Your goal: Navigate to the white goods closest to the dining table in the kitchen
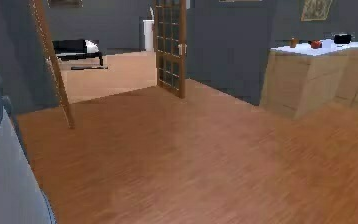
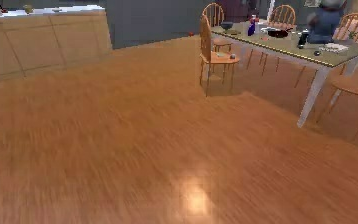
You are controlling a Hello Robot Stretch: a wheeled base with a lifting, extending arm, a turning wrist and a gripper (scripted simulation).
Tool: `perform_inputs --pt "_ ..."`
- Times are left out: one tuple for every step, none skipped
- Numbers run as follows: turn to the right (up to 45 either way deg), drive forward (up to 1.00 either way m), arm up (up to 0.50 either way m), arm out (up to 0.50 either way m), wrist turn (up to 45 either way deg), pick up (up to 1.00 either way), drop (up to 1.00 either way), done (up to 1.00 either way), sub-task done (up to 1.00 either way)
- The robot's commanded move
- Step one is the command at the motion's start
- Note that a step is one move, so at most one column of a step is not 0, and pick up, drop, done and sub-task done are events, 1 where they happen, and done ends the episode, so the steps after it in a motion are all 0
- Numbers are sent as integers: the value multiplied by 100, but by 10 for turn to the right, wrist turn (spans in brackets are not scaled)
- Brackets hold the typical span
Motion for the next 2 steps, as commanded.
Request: perform_inputs --pt "450 0 0 0 0 0 0 0 0" --pt "360 0 0 0 0 0 0 0 0"
